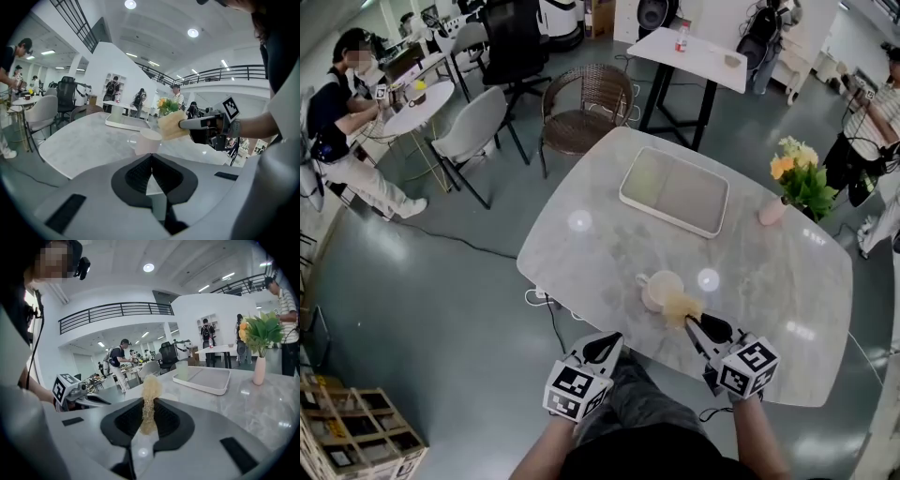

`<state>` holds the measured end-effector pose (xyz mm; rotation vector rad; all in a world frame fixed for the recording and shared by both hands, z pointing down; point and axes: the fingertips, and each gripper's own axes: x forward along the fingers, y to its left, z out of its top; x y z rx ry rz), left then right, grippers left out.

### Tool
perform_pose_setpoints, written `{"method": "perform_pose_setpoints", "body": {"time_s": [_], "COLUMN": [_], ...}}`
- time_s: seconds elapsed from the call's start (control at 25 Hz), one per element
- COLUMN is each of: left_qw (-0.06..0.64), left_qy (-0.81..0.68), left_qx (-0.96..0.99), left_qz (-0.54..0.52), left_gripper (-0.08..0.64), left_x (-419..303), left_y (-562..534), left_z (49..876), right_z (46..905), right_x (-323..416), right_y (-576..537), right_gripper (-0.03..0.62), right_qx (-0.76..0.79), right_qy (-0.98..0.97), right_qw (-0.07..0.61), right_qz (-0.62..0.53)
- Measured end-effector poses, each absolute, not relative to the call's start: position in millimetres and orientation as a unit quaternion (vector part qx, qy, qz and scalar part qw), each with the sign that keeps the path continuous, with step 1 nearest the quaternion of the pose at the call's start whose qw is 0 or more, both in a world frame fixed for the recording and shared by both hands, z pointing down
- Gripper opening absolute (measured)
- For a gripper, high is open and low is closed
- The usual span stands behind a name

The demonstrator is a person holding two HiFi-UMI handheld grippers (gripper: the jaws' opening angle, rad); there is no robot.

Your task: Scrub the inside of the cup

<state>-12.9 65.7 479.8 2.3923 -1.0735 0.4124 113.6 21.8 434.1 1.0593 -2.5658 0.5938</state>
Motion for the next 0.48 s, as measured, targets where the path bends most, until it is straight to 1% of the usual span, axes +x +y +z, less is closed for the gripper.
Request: {"method": "perform_pose_setpoints", "body": {"time_s": [0.12, 0.2, 0.48], "left_qw": [0.234, 0.223, 0.17], "left_qy": [-0.379, -0.364, -0.275], "left_qx": [0.88, 0.887, 0.912], "left_qz": [0.165, 0.179, 0.253], "left_gripper": [0.014, 0.014, 0.017], "left_x": [-15.9, -14.4, 5.7], "left_y": [35.3, 14.0, -44.1], "left_z": [481.2, 482.2, 493.1], "right_z": [435.5, 439.0, 456.3], "right_x": [110.8, 108.6, 107.4], "right_y": [-3.0, -15.6, -45.4], "right_gripper": [0.06, 0.06, 0.06], "right_qx": [0.372, 0.375, 0.348], "right_qy": [-0.891, -0.888, -0.877], "right_qw": [0.148, 0.162, 0.273], "right_qz": [0.214, 0.212, 0.191]}}
